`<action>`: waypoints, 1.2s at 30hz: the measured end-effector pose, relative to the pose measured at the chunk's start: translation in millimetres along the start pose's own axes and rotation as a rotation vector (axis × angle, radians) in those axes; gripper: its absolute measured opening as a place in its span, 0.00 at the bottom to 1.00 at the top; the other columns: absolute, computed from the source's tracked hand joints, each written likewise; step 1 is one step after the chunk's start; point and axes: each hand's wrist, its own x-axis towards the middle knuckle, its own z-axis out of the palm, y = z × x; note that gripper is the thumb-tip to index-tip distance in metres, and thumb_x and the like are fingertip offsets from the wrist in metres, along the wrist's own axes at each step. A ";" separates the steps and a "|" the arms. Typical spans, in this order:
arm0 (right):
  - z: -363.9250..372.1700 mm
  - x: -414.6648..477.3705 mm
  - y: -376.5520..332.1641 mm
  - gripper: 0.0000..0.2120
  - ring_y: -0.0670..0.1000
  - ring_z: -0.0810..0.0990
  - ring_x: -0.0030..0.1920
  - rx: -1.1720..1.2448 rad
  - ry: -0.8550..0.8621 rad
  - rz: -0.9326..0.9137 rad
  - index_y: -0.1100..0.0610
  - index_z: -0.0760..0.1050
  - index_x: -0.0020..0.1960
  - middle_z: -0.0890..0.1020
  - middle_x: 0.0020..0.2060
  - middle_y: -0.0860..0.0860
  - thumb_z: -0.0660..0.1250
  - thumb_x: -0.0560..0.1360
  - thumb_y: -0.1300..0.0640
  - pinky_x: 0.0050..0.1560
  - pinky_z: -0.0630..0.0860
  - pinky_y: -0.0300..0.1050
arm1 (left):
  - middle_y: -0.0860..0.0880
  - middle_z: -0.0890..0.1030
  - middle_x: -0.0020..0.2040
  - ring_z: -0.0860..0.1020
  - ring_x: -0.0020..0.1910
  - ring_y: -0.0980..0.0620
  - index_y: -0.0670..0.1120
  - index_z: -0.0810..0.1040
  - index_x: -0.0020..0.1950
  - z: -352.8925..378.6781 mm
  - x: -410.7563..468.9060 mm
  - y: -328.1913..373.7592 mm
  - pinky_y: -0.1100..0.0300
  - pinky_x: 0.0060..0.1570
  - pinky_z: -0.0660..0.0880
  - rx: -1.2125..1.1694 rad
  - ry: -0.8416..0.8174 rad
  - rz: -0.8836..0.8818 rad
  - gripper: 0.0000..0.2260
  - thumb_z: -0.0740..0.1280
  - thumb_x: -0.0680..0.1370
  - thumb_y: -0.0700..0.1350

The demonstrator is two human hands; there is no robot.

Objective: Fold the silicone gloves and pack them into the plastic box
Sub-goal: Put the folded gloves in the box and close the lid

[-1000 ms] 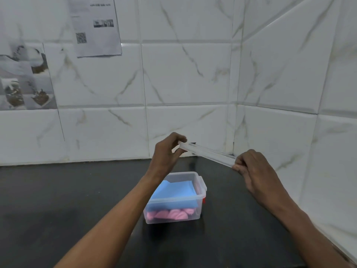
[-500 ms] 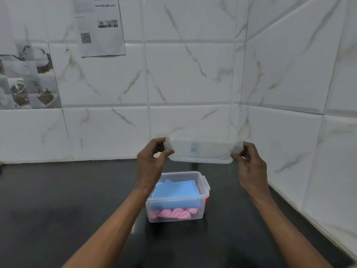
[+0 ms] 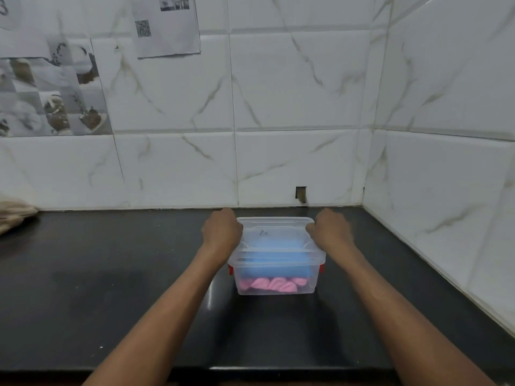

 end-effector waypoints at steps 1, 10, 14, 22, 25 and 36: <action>2.9 -1.0 0.2 0.13 0.54 0.73 0.35 -0.033 -0.004 0.013 0.57 0.64 0.33 0.73 0.34 0.52 0.62 0.75 0.59 0.30 0.62 0.42 | 0.38 0.81 0.55 0.79 0.55 0.36 0.39 0.76 0.51 2.8 -0.6 0.8 0.55 0.42 0.68 0.029 0.009 -0.005 0.07 0.63 0.77 0.41; 10.0 -9.9 -0.9 0.06 0.55 0.72 0.39 -0.076 0.024 0.032 0.58 0.69 0.45 0.73 0.40 0.54 0.59 0.79 0.57 0.37 0.66 0.42 | 0.39 0.81 0.56 0.79 0.55 0.37 0.39 0.77 0.54 10.3 -4.1 3.1 0.54 0.44 0.72 0.107 0.020 -0.052 0.08 0.60 0.79 0.40; 11.5 -10.2 -3.1 0.06 0.54 0.73 0.39 -0.108 0.034 0.015 0.58 0.70 0.45 0.75 0.41 0.54 0.59 0.80 0.58 0.36 0.66 0.43 | 0.37 0.80 0.56 0.79 0.56 0.36 0.38 0.76 0.54 12.4 -3.9 -1.2 0.53 0.45 0.72 0.045 -0.014 -0.080 0.08 0.61 0.78 0.39; 31.9 -3.5 3.6 0.21 0.58 0.79 0.54 -0.064 -0.059 0.019 0.52 0.66 0.72 0.79 0.61 0.57 0.53 0.79 0.59 0.50 0.77 0.50 | 0.35 0.79 0.60 0.77 0.55 0.35 0.37 0.75 0.56 26.4 -7.3 -7.4 0.54 0.46 0.70 -0.158 -0.117 -0.135 0.11 0.56 0.80 0.38; 33.4 0.0 6.0 0.28 0.60 0.77 0.58 -0.040 -0.120 0.004 0.48 0.56 0.78 0.76 0.66 0.57 0.51 0.79 0.58 0.56 0.75 0.52 | 0.41 0.74 0.71 0.77 0.60 0.38 0.45 0.64 0.76 26.6 -8.3 -10.4 0.56 0.52 0.72 -0.252 -0.177 -0.058 0.23 0.53 0.81 0.38; 29.5 0.1 6.5 0.22 0.57 0.76 0.61 0.034 -0.166 -0.007 0.52 0.65 0.73 0.74 0.68 0.55 0.51 0.80 0.56 0.57 0.71 0.51 | 0.43 0.74 0.71 0.74 0.67 0.42 0.46 0.71 0.73 28.3 -3.0 -14.2 0.51 0.67 0.69 -0.293 -0.189 -0.005 0.20 0.53 0.81 0.42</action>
